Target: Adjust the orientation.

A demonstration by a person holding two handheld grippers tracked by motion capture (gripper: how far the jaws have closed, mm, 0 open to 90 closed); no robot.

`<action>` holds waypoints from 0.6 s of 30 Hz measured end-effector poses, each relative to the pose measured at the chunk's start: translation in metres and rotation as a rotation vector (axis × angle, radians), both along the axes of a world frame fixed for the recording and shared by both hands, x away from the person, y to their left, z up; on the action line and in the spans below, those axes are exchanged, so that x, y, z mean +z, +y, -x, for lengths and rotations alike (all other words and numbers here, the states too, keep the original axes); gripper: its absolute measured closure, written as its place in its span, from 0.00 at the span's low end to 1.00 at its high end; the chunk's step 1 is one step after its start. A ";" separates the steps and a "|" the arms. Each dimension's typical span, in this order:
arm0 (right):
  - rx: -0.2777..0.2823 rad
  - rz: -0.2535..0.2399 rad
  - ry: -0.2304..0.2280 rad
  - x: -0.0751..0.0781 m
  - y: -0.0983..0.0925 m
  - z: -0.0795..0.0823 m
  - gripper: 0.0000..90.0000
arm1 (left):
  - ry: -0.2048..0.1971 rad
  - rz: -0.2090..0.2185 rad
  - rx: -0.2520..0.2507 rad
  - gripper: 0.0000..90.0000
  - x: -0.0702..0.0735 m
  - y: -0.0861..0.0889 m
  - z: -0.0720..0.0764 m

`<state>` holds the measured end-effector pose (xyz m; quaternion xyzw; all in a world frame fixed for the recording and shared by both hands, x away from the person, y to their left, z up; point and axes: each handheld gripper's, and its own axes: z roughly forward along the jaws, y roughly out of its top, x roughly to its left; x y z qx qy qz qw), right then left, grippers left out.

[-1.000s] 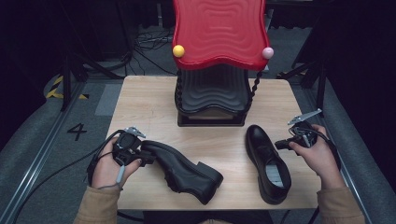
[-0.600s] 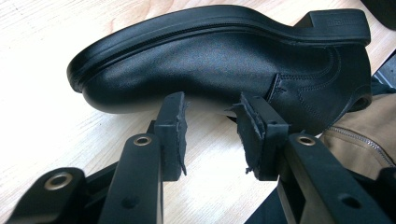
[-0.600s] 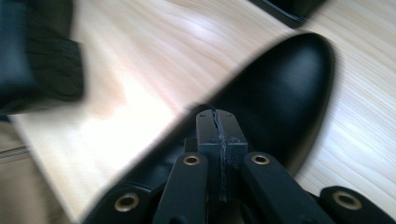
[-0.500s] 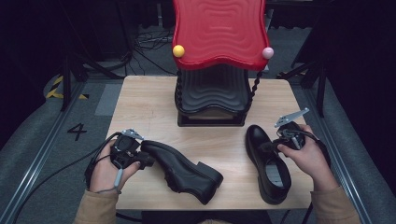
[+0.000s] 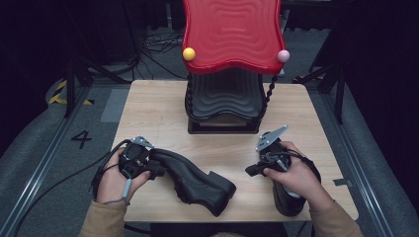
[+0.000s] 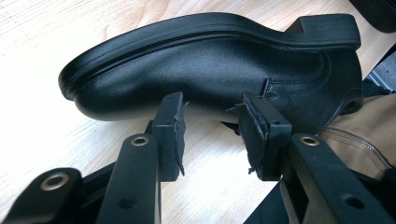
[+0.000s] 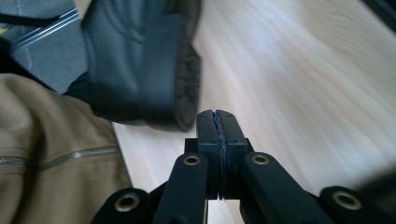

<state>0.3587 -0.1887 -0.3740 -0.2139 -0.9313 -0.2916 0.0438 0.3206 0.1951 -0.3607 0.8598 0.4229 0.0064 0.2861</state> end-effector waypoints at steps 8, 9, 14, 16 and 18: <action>0.091 0.037 0.024 -0.013 0.034 0.013 1.00 | 0.006 0.004 -0.009 0.66 -0.002 -0.002 -0.001; 0.110 0.031 0.030 -0.015 0.038 0.015 1.00 | 0.007 0.006 -0.007 0.66 -0.002 -0.002 -0.001; 0.116 0.014 0.046 -0.019 0.045 0.016 1.00 | 0.011 0.005 -0.006 0.63 -0.005 -0.001 -0.003; 0.119 0.013 0.048 -0.021 0.047 0.016 1.00 | 0.012 0.010 -0.010 0.63 -0.005 -0.001 -0.003; 0.113 0.025 0.040 -0.023 0.049 0.016 1.00 | 0.009 0.013 -0.008 0.63 -0.004 -0.001 -0.003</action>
